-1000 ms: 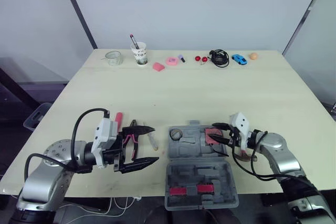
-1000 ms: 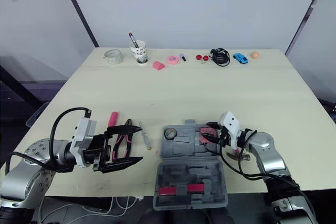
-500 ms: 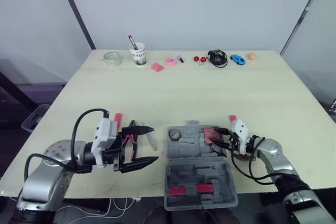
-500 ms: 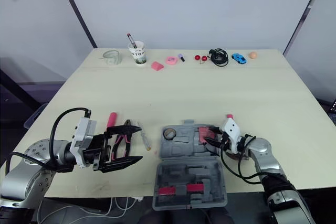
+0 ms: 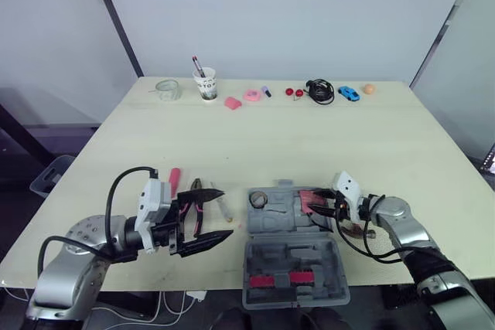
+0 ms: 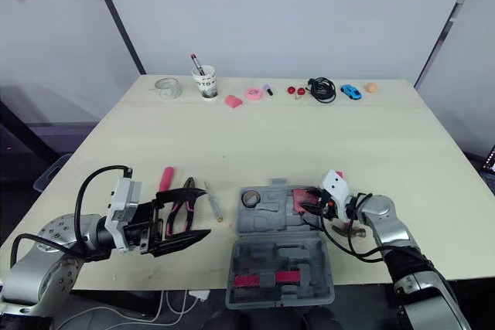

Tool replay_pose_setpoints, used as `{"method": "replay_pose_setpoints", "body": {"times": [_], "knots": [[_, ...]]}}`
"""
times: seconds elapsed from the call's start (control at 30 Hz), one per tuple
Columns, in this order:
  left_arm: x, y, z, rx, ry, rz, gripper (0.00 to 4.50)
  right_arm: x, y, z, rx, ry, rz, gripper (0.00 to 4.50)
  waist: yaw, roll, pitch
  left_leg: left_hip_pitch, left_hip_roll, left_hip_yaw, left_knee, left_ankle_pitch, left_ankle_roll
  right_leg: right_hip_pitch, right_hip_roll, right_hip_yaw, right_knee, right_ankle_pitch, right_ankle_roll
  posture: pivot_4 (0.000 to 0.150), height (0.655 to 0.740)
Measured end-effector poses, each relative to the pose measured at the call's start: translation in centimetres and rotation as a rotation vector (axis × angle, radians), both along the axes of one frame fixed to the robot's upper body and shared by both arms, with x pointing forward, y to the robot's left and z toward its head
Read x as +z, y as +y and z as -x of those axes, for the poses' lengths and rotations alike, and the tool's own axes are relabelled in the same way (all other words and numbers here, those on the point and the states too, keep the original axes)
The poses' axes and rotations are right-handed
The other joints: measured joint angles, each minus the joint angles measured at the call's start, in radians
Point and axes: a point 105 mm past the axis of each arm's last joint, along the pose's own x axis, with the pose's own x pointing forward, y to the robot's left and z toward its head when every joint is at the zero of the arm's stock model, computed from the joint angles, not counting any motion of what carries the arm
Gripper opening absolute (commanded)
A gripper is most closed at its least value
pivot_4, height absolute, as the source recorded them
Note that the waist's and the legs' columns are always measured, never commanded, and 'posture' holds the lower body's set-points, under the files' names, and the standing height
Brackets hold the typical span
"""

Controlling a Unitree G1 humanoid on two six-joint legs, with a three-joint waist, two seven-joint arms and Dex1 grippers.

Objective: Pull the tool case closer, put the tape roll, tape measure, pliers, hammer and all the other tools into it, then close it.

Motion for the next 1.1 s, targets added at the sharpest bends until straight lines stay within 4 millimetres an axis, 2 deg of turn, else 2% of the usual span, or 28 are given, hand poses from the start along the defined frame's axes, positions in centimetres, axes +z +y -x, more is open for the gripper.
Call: {"method": "replay_pose_setpoints", "body": {"times": [0.13, 0.2, 0.27, 0.47, 0.63, 0.7, 0.73, 0.9, 0.97, 1.03, 1.1], "knots": [[-1.1, 1.5, -0.6, 0.14, 0.021, 0.041, 4.5, 1.5, -0.2, 0.7, -0.054, -0.09, -0.094, 2.27, 0.0, 0.004, 0.004, -0.004, 0.0, 0.0, -0.002, 0.0, 0.0, -0.004, 0.0, 0.0, 0.0, 0.0, 0.0, 0.15, 0.74], [-1.5, 2.5, -1.1, 0.219, 0.015, 0.034, 4.5, 3.1, -0.4, 1.1, -0.071, -0.16, -0.134, 2.27, 0.001, 0.004, 0.004, -0.006, 0.0, 0.0, -0.002, 0.0, 0.0, -0.007, 0.0, 0.0, 0.0, 0.0, 0.0, 0.15, 0.74], [-1.6, 3.0, -1.2, 0.257, 0.012, 0.033, 4.5, 3.9, -0.9, 1.3, -0.087, -0.194, -0.147, 2.27, 0.001, 0.004, 0.004, -0.007, 0.0, 0.0, -0.002, 0.0, 0.0, -0.007, 0.0, 0.0, -0.001, 0.0, 0.0, 0.15, 0.74], [-2.8, 5.0, -0.9, 0.438, 0.034, 0.076, 4.5, 5.0, -5.1, 3.6, -0.219, -0.241, -0.166, 2.27, 0.004, 0.004, 0.005, -0.009, 0.0, 0.0, -0.001, 0.0, 0.0, -0.007, -0.001, -0.001, -0.004, 0.0, 0.0, 0.15, 0.74], [-4.1, 6.9, 0.0, 0.579, 0.06, 0.084, 4.5, 4.3, -10.1, 6.4, -0.403, -0.206, -0.167, 2.27, 0.003, 0.004, 0.005, -0.01, 0.0, -0.001, -0.002, 0.0, 0.0, -0.008, -0.001, -0.001, -0.005, 0.0, 0.0, 0.15, 0.74], [-4.8, 7.4, 0.4, 0.612, 0.064, 0.07, 4.5, 3.2, -11.4, 7.9, -0.455, -0.17, -0.156, 2.27, 0.003, 0.004, 0.004, -0.01, 0.0, -0.001, -0.002, 0.0, 0.0, -0.008, -0.001, -0.001, -0.005, 0.0, 0.0, 0.15, 0.74], [-4.8, 7.5, 0.4, 0.614, 0.065, 0.068, 4.5, 3.1, -11.5, 8.0, -0.458, -0.167, -0.155, 2.27, 0.003, 0.004, 0.004, -0.01, 0.0, -0.001, -0.002, 0.0, 0.0, -0.008, -0.001, -0.001, -0.005, 0.0, 0.0, 0.15, 0.74], [-5.8, 9.7, 1.3, 0.716, 0.075, 0.049, 4.5, 1.4, -14.0, 11.1, -0.553, -0.109, -0.131, 2.27, 0.002, 0.004, 0.005, -0.01, 0.0, 0.0, -0.002, 0.0, 0.0, -0.01, -0.001, 0.0, -0.005, 0.0, 0.0, 0.15, 0.74], [-5.9, 10.4, 1.6, 0.745, 0.071, 0.049, 4.5, 1.2, -14.8, 12.0, -0.576, -0.098, -0.13, 2.63, 0.003, 0.003, 0.004, -0.013, 0.0, -0.001, -0.002, 0.0, 0.0, -0.012, -0.002, 0.0, -0.005, 0.0, 0.0, 0.15, 0.74], [-6.3, 10.8, 1.9, 0.76, 0.082, 0.046, 4.5, 0.8, -15.3, 13.1, -0.585, -0.078, -0.125, 3.29, 0.003, 0.003, 0.004, -0.013, 0.0, -0.001, -0.002, 0.0, 0.0, -0.013, -0.002, 0.0, -0.005, 0.0, 0.0, 0.15, 0.74], [-6.9, 11.5, 2.4, 0.786, 0.099, 0.04, 4.5, 0.1, -16.0, 14.5, -0.599, -0.046, -0.125, 4.36, 0.004, 0.002, 0.003, -0.014, 0.001, -0.001, -0.002, 0.0, 0.0, -0.013, -0.002, -0.001, -0.006, 0.0, 0.0, 0.15, 0.74]]}}
